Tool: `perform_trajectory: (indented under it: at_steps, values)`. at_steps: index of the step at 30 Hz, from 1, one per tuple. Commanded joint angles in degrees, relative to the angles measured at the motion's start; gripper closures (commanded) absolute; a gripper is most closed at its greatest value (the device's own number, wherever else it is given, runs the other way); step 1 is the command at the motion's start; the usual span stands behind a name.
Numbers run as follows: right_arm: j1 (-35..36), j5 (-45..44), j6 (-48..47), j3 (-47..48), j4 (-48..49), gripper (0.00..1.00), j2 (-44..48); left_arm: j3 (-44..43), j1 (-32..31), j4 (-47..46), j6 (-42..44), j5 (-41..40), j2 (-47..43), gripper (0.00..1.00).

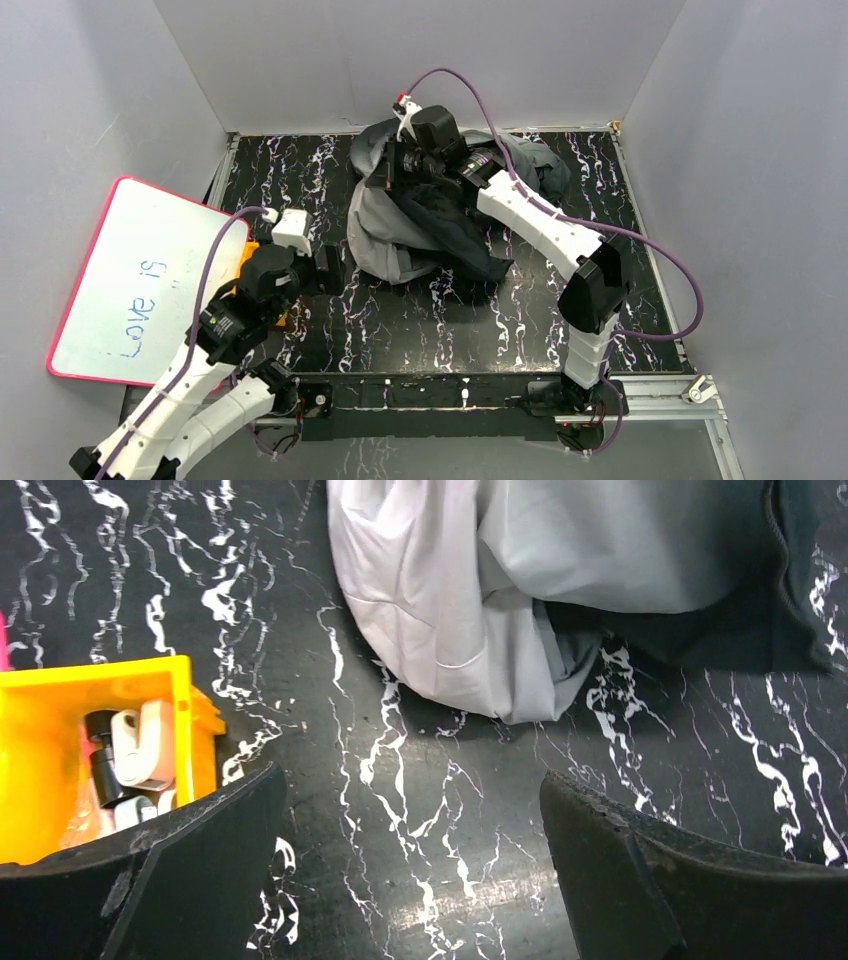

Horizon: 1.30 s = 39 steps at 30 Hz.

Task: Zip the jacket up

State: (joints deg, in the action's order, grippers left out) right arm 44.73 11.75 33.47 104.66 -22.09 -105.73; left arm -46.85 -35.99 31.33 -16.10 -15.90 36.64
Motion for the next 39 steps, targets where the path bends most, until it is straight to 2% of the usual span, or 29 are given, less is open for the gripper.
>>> perform_trajectory:
  at_steps: [1,4,13,15,19,23,26,31,33,36,39]
  values:
    - [1.05,4.62,5.71,8.43,4.86,1.00,-0.89,-0.66,-0.22,1.30,-1.23,-7.02,-3.94,0.02]
    - [1.10,4.12,8.58,12.87,6.60,1.00,-2.11,-0.71,-0.21,1.52,-1.48,-8.33,-5.54,0.02]
    - [-1.78,-6.25,14.23,28.21,7.25,1.00,-11.17,-0.74,-0.18,1.68,-1.49,-8.37,-5.71,0.02]
    - [-4.01,-5.79,17.58,26.84,7.71,1.00,-13.15,-0.79,-0.22,1.69,-1.52,-8.07,-5.49,0.02]
    - [-9.31,-4.12,23.01,17.06,14.22,1.00,-14.22,-0.70,-0.18,1.66,-1.49,-7.42,-4.92,0.02]
    - [-12.23,-3.51,23.85,10.37,15.97,0.99,-15.73,-0.61,-0.22,1.59,-1.46,-6.77,-3.65,0.02]
    - [-13.89,-3.50,23.20,4.21,18.36,0.86,-14.99,-0.61,-0.20,1.50,-1.40,-5.87,-2.17,0.02]
    - [-16.32,-3.57,20.38,-0.89,19.42,0.50,-11.50,-0.68,-0.22,1.26,-2.00,-3.37,0.48,0.02]
    - [-17.00,-3.06,18.24,-2.07,18.44,0.39,-9.12,-1.11,-0.21,1.59,-2.14,-2.45,1.71,0.02]
    - [-17.07,-5.12,14.19,-6.03,17.13,0.30,-3.78,-2.04,-0.21,1.26,-4.02,-0.68,3.29,0.02]
    - [-17.47,-6.63,10.51,-11.89,16.72,0.26,2.36,-2.84,-0.21,-0.29,-5.43,2.77,5.10,0.02]
